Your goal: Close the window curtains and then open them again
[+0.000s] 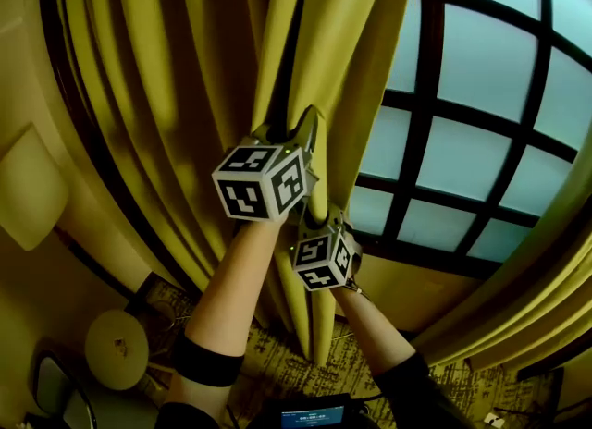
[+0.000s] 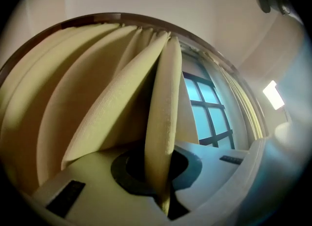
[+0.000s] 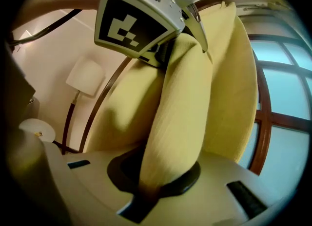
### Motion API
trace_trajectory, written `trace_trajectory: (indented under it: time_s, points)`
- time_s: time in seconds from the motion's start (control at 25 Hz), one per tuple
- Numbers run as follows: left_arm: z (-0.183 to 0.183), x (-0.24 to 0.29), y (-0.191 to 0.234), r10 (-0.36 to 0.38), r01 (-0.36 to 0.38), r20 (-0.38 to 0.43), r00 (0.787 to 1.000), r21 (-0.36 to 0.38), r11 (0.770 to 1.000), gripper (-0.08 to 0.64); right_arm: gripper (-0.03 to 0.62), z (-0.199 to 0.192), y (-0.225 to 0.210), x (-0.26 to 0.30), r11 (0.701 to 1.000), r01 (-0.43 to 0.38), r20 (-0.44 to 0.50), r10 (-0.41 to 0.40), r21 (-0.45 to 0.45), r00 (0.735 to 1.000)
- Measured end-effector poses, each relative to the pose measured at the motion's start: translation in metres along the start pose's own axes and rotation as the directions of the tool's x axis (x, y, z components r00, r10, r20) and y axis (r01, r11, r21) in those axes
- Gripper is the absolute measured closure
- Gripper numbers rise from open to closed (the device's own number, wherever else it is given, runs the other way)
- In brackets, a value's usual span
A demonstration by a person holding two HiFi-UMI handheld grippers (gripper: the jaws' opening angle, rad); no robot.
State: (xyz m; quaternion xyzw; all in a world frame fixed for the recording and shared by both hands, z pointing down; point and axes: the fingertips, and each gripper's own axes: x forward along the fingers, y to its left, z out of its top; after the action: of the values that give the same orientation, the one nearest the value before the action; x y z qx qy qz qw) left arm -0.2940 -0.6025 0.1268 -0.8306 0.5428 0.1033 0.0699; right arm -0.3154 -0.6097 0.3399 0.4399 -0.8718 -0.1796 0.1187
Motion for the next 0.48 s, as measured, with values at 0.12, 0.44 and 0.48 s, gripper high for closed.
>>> trace_trajectory:
  time_s: [0.12,0.44,0.48]
  points:
    - [0.002,-0.02,0.051,-0.004,0.004,0.007,1.0,-0.052,0.999,0.555,0.552,0.015,0.038,0.029,1.0,-0.014,-0.012,0.014,-0.013,1.0]
    - [0.017,-0.071,0.164,-0.007,0.008,0.013,1.0,-0.095,0.995,0.555,0.552,0.065,0.131,0.096,0.999,-0.031,-0.028,0.03,-0.032,0.999]
    - [0.016,-0.075,0.176,-0.004,0.005,0.01,1.0,-0.102,0.995,0.555,0.552,0.068,0.14,0.104,0.999,-0.035,-0.035,0.034,-0.031,0.999]
